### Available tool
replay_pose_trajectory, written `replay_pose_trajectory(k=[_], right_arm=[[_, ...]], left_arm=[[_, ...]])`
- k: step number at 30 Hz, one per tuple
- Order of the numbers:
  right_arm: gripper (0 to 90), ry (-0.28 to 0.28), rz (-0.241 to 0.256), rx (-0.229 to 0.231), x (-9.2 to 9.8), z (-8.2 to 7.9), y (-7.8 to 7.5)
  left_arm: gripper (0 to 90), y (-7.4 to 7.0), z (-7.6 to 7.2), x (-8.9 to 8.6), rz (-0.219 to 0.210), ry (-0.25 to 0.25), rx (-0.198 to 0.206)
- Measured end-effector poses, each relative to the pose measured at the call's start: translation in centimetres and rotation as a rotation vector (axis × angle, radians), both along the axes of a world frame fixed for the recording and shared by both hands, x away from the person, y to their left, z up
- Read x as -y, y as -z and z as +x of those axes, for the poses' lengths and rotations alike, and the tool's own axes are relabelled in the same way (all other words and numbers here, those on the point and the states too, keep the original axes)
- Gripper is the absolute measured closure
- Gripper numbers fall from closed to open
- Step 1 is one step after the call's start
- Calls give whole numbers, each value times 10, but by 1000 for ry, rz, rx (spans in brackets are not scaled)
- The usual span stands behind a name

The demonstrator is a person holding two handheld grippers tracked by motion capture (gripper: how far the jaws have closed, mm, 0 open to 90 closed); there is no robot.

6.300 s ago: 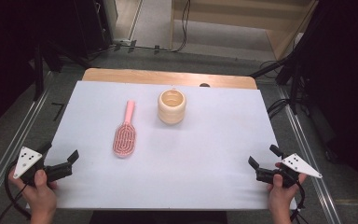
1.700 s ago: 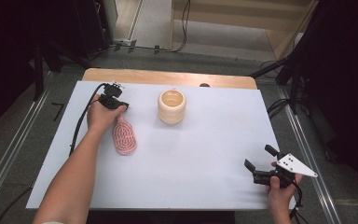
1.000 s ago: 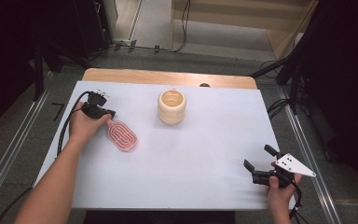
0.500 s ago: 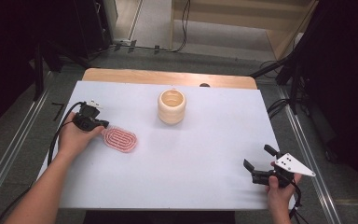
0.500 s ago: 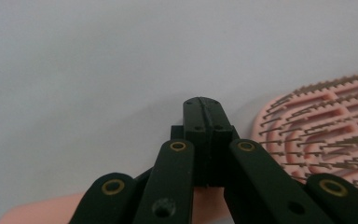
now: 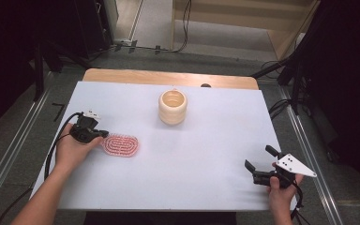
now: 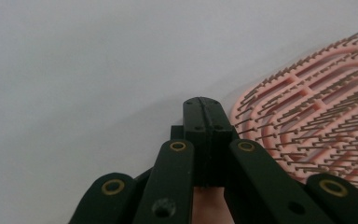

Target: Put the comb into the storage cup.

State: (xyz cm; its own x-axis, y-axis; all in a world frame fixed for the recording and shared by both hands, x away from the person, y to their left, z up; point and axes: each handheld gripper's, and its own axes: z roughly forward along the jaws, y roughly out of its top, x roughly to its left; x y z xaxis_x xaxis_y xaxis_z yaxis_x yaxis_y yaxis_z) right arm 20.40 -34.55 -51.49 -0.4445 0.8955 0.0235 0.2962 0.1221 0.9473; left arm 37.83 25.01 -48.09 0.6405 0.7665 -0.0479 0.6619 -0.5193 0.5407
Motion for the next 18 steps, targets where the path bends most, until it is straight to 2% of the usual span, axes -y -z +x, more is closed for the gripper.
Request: replay_pose_trajectory(k=[3,5,10,11,14,18], right_arm=[[0,0,0,0,0,0,0],[0,0,-1,1,0,0,0],[0,2,-1,0,0,0,0],[0,1,0,0,0,0,0],[0,2,-1,1,0,0,0],[0,1,-6,-2,0,0,0]], left_arm=[[900,-1,-7,-1,-1,18,-15],[900,-4,-9,-3,13,19,2],[900,-11,-7,-26,59,-24,28],[900,-12,-8,-30,51,-30,27],[900,-11,-10,-43,58,-42,9],[900,-10,-17,-52,47,-39,-13]])
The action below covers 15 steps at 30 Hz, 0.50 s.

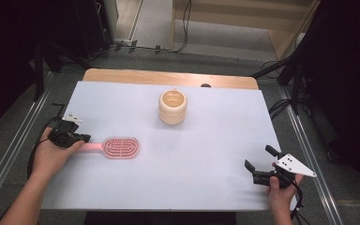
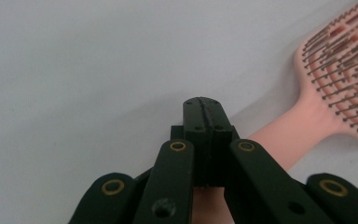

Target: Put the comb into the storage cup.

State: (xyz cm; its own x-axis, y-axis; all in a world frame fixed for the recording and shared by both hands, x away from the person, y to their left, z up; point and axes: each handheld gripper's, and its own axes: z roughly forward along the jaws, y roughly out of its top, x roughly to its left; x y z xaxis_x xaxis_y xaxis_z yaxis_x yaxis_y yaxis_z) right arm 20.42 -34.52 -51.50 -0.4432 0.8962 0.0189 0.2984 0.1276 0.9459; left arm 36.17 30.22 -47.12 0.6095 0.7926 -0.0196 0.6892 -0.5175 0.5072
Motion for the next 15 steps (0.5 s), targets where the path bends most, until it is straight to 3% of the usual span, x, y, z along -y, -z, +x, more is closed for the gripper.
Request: replay_pose_trajectory(k=[3,6,10,11,12,13,15], right_arm=[[0,2,3,-1,0,0,0],[0,3,-1,-2,0,0,0],[0,3,-1,-2,0,0,0],[0,4,-1,-2,0,0,0],[0,4,-1,-2,0,0,0],[0,7,1,-3,0,0,0],[0,6,1,-3,0,0,0]], left_arm=[[900,0,-6,-1,1,17,-4],[900,-1,-13,-5,-19,46,27],[900,-1,-15,-10,-43,44,29],[847,-4,-16,-12,-76,61,38],[814,-4,-16,-12,-76,61,38],[754,-9,-16,-12,-132,99,29],[663,-14,-15,-11,-161,139,14]])
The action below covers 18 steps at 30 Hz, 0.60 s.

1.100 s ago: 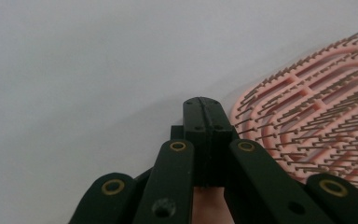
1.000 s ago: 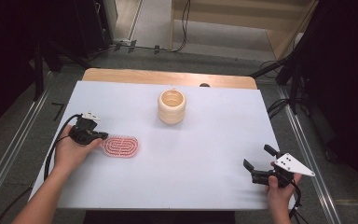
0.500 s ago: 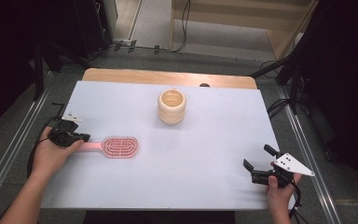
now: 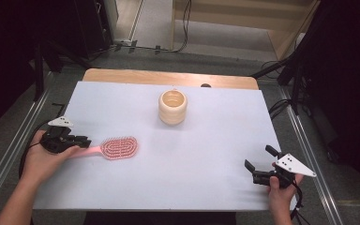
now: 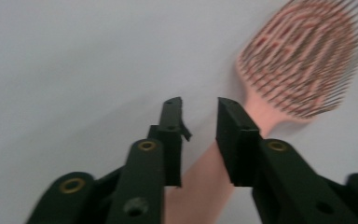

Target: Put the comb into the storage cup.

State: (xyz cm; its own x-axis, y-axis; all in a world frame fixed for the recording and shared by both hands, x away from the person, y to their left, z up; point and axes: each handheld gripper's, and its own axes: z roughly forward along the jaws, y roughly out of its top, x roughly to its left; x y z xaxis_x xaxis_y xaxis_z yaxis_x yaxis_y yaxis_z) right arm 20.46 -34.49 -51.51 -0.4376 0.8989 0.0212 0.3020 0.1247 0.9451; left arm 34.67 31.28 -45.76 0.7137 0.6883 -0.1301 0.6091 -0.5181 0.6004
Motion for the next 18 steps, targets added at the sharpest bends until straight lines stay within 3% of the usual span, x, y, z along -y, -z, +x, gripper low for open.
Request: replay_pose_trajectory(k=[2,3,5,9,10,11,12,15,18], right_arm=[[0,1,1,2,0,0,0],[0,1,1,2,0,0,0],[0,-2,1,2,0,0,0],[0,-4,0,3,1,0,0],[0,-4,-1,2,1,0,0],[0,-4,-1,2,1,0,0],[0,-5,-1,2,0,0,0],[0,-4,-1,1,0,0,0],[0,-2,-1,0,0,0,0]], left_arm=[[595,-3,1,5,-5,60,-32],[564,-3,1,5,-5,60,-32],[512,-5,3,11,18,119,-54],[392,-7,0,15,45,158,-7],[353,-6,-1,17,97,198,7],[336,-6,-1,17,97,198,7],[327,-6,-1,20,143,226,10],[344,-5,1,24,189,237,19],[422,-3,3,28,238,275,14]])
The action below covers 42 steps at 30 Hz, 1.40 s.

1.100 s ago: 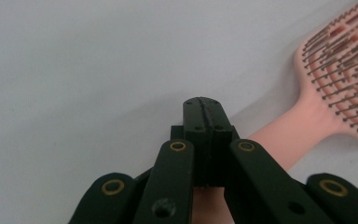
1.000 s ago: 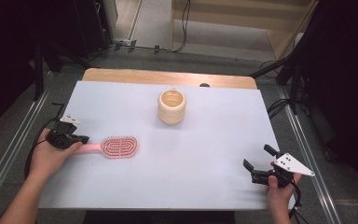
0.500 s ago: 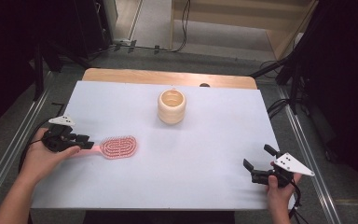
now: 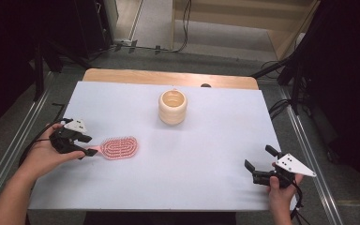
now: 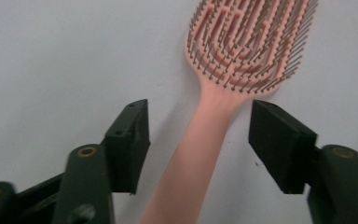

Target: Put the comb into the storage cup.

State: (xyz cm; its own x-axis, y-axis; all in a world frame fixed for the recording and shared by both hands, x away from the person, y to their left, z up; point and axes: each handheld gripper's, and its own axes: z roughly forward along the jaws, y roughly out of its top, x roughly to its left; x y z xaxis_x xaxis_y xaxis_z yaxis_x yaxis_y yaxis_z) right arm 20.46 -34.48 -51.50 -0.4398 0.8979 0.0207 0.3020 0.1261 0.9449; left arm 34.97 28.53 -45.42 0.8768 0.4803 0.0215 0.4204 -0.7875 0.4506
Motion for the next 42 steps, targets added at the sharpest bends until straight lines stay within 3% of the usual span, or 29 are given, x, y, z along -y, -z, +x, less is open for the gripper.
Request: replay_pose_trajectory(k=[3,11,15,19,25,33,37,39,42], right_arm=[[0,-1,0,0,0,0,0],[0,-3,-2,2,0,0,0],[0,-3,-1,0,0,0,0],[0,-2,-3,2,0,0,0],[0,-2,-2,-2,0,0,0],[0,-2,-6,-1,-1,0,0],[0,-1,-5,-3,-1,0,0],[0,-1,-5,-1,-1,0,0],[0,-3,-9,-2,-1,0,0]], left_arm=[[462,0,1,4,68,44,7],[527,6,4,9,101,75,-13],[555,12,5,14,142,101,-17],[614,12,6,14,127,121,-22],[616,13,5,15,129,134,-12],[673,13,6,16,139,156,-33],[693,12,3,17,147,162,-17],[696,12,3,17,142,159,-16],[697,14,2,12,83,133,-14]])
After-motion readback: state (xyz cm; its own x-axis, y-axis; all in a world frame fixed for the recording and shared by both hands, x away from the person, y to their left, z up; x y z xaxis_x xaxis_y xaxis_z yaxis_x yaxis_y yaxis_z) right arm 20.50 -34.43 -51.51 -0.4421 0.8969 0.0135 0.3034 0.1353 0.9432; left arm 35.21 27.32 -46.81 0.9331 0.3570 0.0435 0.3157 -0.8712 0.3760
